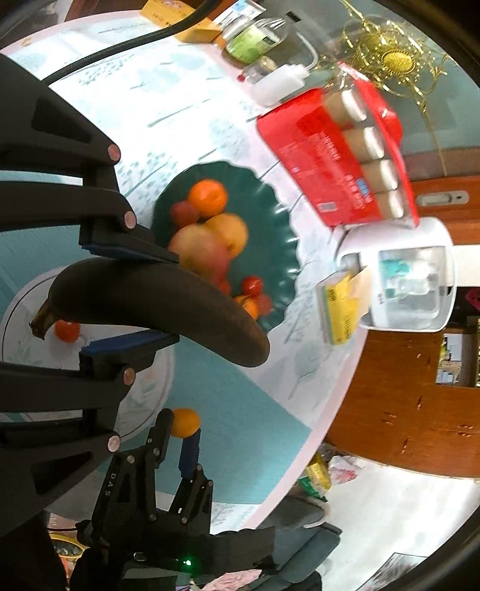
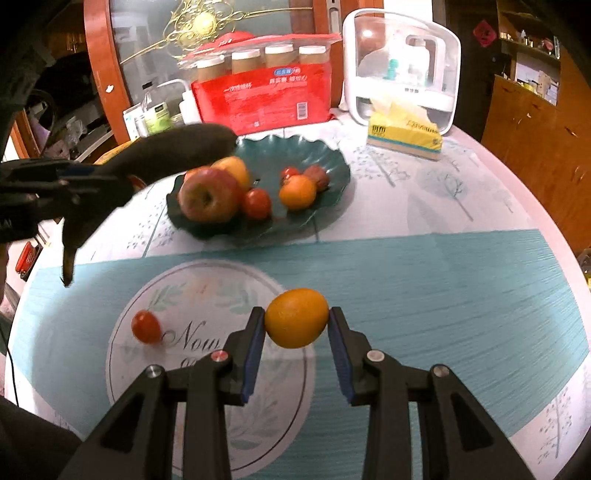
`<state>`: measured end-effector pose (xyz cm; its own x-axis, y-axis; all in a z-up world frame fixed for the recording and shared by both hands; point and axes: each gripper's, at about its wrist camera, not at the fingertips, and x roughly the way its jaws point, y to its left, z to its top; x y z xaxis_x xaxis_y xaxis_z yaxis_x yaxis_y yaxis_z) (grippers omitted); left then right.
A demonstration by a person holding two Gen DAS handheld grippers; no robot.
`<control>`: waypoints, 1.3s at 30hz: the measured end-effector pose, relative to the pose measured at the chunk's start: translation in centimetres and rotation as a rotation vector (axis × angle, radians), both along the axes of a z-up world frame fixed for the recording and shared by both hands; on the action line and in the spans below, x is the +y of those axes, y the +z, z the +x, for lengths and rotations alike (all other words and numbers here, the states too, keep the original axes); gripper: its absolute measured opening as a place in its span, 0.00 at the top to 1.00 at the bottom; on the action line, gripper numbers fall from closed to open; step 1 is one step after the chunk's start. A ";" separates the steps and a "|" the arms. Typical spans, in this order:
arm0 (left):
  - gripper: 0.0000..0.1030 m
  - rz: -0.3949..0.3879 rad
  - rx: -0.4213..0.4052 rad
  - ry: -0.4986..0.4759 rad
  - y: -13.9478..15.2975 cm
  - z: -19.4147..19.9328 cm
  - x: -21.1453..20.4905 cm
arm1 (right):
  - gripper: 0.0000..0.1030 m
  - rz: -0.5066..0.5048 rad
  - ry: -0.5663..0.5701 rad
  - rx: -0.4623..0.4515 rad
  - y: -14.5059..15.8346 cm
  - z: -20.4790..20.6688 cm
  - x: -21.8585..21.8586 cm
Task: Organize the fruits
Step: 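Lift the banana and yellow orange and carry them over the green plate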
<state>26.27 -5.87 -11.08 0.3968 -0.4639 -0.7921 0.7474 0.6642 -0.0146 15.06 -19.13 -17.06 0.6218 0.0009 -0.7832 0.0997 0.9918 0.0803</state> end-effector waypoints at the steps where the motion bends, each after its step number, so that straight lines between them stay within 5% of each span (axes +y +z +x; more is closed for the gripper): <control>1: 0.68 -0.004 -0.006 0.007 0.4 0.6 0.1 | 0.66 -0.004 -0.001 -0.006 0.2 0.3 -0.2; 21: 0.68 0.020 -0.160 0.119 1.7 14.7 -1.0 | 0.66 0.035 0.059 -0.116 2.7 9.7 -0.7; 31: 0.68 -0.003 -0.108 0.092 -1.4 18.6 -3.2 | 0.66 0.057 0.086 -0.121 2.2 13.3 -0.5; 39: 0.68 0.053 -0.025 -0.006 -5.3 18.6 -5.1 | 0.66 0.104 0.086 -0.072 0.1 14.9 -0.4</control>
